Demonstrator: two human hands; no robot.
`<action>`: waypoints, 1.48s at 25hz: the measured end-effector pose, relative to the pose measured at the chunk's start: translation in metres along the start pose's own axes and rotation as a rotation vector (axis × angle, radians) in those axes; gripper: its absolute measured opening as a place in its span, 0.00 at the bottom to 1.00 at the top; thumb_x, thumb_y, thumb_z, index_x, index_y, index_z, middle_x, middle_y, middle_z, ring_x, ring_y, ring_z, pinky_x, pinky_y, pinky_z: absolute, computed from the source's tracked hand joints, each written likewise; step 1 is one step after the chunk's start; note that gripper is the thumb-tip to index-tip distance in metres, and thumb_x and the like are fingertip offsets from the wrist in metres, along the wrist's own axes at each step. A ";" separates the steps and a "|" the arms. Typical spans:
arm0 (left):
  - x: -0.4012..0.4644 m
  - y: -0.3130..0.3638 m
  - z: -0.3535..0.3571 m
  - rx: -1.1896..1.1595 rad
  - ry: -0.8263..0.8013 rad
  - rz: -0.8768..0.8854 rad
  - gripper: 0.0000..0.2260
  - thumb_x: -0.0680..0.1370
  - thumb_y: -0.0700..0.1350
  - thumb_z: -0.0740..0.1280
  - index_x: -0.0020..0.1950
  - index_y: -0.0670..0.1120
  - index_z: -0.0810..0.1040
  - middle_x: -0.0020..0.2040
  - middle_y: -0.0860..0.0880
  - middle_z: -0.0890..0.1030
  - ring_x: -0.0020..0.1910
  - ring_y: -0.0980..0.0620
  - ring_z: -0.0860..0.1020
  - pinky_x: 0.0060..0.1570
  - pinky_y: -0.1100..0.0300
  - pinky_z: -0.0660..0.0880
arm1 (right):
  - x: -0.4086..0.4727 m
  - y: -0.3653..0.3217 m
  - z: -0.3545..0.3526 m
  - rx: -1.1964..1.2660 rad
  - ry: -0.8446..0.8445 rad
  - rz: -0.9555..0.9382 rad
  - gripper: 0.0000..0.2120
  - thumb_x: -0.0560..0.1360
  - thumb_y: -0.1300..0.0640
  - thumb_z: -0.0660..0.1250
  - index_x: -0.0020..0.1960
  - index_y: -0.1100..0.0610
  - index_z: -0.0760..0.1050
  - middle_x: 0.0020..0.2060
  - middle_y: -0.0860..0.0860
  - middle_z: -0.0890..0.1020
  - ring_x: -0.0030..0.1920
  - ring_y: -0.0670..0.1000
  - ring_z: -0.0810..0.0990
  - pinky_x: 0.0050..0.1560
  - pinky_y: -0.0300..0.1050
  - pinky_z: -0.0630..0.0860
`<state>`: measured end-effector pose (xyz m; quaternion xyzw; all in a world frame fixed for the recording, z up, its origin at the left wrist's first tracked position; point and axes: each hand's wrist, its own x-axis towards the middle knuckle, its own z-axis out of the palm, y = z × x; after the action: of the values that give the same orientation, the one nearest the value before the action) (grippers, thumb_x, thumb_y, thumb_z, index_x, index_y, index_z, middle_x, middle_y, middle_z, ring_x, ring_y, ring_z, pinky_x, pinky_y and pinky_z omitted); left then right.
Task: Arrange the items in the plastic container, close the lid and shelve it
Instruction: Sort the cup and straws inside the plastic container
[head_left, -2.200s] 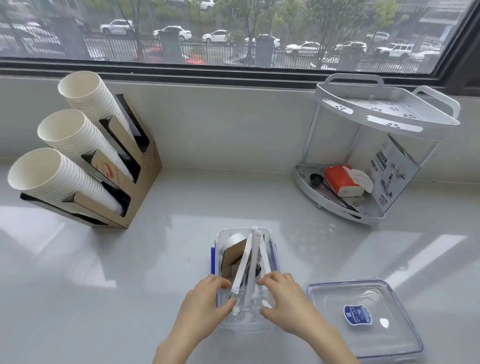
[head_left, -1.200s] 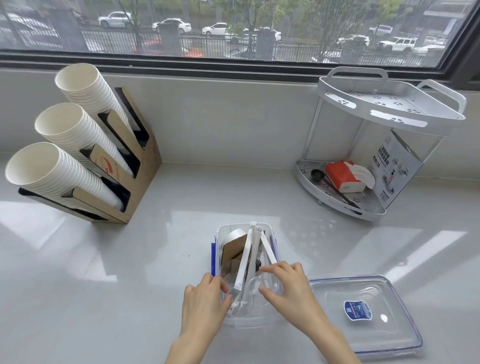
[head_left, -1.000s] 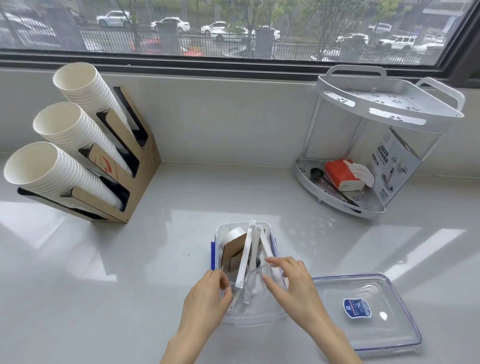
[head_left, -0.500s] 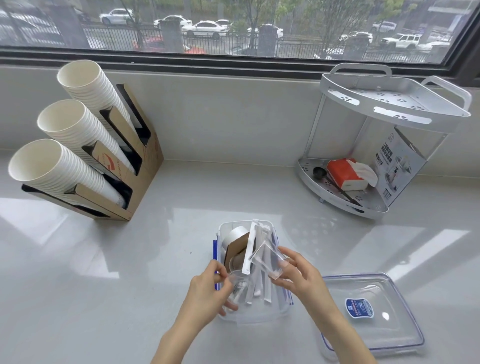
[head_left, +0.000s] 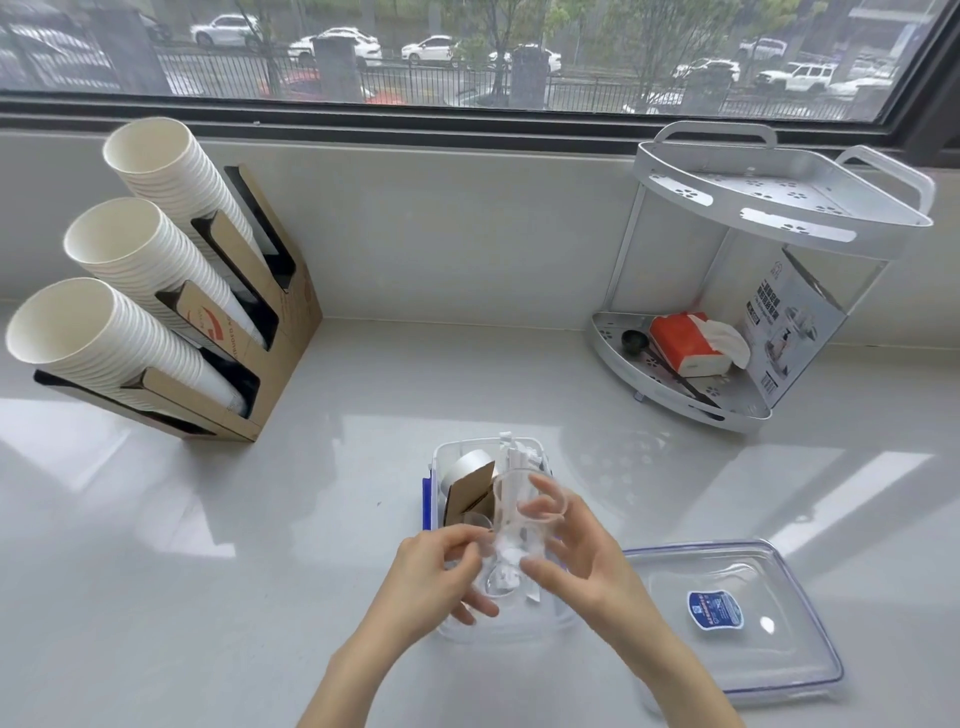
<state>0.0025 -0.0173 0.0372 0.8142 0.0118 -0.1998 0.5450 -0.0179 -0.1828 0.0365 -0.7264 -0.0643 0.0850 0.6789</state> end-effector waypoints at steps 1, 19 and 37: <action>0.000 0.001 0.000 -0.004 -0.003 0.002 0.10 0.77 0.39 0.56 0.50 0.45 0.77 0.42 0.51 0.79 0.31 0.49 0.84 0.23 0.66 0.73 | 0.000 0.001 0.001 -0.077 -0.013 0.000 0.27 0.66 0.58 0.68 0.60 0.38 0.67 0.49 0.37 0.78 0.57 0.36 0.75 0.58 0.25 0.68; 0.007 -0.019 -0.003 0.149 0.093 0.144 0.10 0.78 0.43 0.59 0.55 0.52 0.77 0.47 0.53 0.81 0.33 0.60 0.78 0.34 0.74 0.71 | 0.003 0.029 0.001 -0.296 0.004 0.156 0.33 0.71 0.61 0.69 0.67 0.38 0.57 0.58 0.41 0.76 0.62 0.42 0.74 0.61 0.30 0.69; 0.025 -0.043 0.007 0.637 0.258 0.319 0.10 0.77 0.47 0.60 0.54 0.50 0.79 0.50 0.58 0.79 0.49 0.56 0.73 0.46 0.68 0.61 | 0.002 0.032 -0.002 -0.342 0.077 0.186 0.31 0.72 0.59 0.68 0.66 0.39 0.57 0.56 0.41 0.75 0.59 0.44 0.74 0.56 0.29 0.68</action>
<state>0.0128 -0.0106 -0.0111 0.9529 -0.1094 -0.0020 0.2829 -0.0162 -0.1866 0.0048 -0.8368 0.0158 0.1072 0.5366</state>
